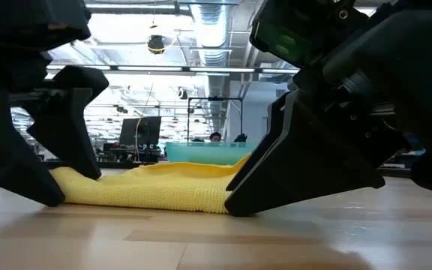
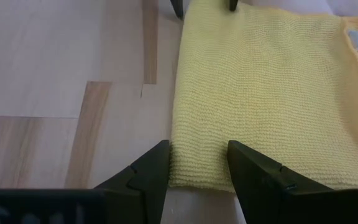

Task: Roll microfiber towels into tight, uniform cylinder then place into a basket
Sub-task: Roll the folded yellow microfiber towel

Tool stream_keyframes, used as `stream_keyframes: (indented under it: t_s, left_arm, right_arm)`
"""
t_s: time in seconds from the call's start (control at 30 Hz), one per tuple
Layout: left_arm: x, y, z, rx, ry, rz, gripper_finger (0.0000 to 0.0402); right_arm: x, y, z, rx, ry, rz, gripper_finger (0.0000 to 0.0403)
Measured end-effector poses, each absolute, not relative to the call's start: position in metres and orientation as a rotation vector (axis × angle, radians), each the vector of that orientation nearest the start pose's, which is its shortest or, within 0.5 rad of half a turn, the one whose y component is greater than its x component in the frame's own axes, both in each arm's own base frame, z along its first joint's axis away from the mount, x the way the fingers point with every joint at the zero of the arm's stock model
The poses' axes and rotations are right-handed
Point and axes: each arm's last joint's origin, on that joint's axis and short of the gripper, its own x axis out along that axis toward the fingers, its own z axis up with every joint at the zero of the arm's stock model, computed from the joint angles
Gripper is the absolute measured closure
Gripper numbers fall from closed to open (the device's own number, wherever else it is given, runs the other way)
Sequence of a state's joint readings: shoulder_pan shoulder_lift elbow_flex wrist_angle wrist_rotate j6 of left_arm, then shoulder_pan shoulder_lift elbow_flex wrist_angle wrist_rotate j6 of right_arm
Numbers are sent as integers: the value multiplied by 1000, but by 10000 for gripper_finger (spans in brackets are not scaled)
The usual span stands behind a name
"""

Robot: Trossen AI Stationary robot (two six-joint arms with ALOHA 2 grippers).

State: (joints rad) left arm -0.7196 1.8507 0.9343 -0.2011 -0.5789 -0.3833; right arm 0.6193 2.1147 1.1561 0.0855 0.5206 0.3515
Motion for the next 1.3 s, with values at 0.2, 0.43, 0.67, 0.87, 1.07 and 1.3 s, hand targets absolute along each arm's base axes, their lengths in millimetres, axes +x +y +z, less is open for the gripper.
stream_keyframes:
  t_s: [0.2,0.43,0.67,0.87,1.07,1.3]
  left_arm:
    - [252,-196,104,247,842,61,212]
    - [251,-193,99,190,827,60,214]
    - [252,-192,98,149,849,57,279]
    - [255,-189,97,122,878,32,373]
    - [255,-189,98,92,887,40,387]
    - [261,-194,105,77,921,32,393]
  right_arm:
    - [339,224,92,-136,734,-37,215]
    - [339,224,92,-135,732,-37,214]
    - [339,224,92,-135,731,-37,215]
    - [339,225,92,-124,741,-13,239]
    - [339,225,92,-113,750,15,315]
    - [341,225,94,-96,762,44,391]
